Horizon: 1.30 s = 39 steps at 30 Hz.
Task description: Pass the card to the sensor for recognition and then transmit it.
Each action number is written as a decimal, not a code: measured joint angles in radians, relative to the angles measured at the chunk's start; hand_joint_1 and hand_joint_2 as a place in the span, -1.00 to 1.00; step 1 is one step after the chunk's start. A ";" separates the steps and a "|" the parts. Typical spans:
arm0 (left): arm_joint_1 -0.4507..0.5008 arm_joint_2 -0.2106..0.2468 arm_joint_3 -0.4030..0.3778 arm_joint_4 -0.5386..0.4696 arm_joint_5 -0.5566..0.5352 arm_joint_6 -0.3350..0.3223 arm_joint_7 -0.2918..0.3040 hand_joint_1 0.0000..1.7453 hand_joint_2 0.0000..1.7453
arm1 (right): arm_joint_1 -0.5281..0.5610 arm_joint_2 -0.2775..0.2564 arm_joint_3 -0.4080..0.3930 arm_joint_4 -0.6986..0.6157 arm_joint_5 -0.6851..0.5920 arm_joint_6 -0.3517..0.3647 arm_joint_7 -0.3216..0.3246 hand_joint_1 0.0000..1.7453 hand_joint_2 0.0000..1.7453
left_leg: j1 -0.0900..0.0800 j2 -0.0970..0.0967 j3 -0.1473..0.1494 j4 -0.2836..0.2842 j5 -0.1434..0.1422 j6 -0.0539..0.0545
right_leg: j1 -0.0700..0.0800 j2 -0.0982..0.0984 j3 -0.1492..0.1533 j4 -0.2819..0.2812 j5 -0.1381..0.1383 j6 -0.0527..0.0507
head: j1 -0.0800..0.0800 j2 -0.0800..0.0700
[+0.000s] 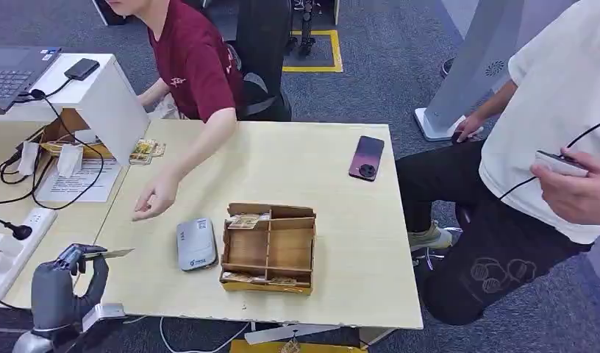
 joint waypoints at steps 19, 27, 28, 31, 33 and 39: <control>-0.080 -0.040 -0.006 0.016 0.253 -0.416 0.314 1.00 1.00 | 0.002 0.012 -0.024 0.000 -0.004 -0.012 0.020 -1.00 1.00 | 0.000 0.000 0.000 0.000 0.000 0.000 | 0.000 0.000 0.000 0.000 0.000 0.000 | 0.000 0.000; -0.196 -0.084 -0.047 0.116 0.198 -0.369 0.381 1.00 1.00 | 0.000 0.018 -0.024 0.000 0.020 -0.010 0.031 -1.00 1.00 | 0.000 0.000 0.000 0.000 0.000 0.000 | 0.000 0.000 0.000 0.000 0.000 0.000 | 0.000 0.000; -0.209 -0.087 -0.054 0.130 0.183 -0.364 0.385 1.00 1.00 | 0.000 0.018 -0.024 0.000 0.022 -0.010 0.031 -1.00 1.00 | 0.000 0.000 0.000 0.000 0.000 0.000 | 0.000 0.000 0.000 0.000 0.000 0.000 | 0.000 0.000; -0.247 -0.095 -0.076 0.182 0.133 -0.336 0.395 1.00 1.00 | -0.001 0.018 -0.024 0.000 0.027 -0.010 0.031 -1.00 1.00 | 0.000 0.000 0.000 0.000 0.000 0.000 | 0.000 0.000 0.000 0.000 0.000 0.000 | 0.000 0.000; -0.264 -0.097 -0.086 0.210 0.115 -0.324 0.398 1.00 1.00 | -0.003 0.018 -0.024 0.000 0.029 -0.009 0.031 -1.00 1.00 | 0.000 0.000 0.000 0.000 0.000 0.000 | 0.000 0.000 0.000 0.000 0.000 0.000 | 0.000 0.000; -0.284 -0.102 -0.088 0.269 0.080 -0.294 0.397 1.00 1.00 | -0.003 0.018 -0.024 0.000 0.033 -0.007 0.038 -1.00 1.00 | 0.000 0.000 0.000 0.000 0.000 0.000 | 0.000 0.001 -0.001 0.000 0.000 0.000 | 0.000 0.000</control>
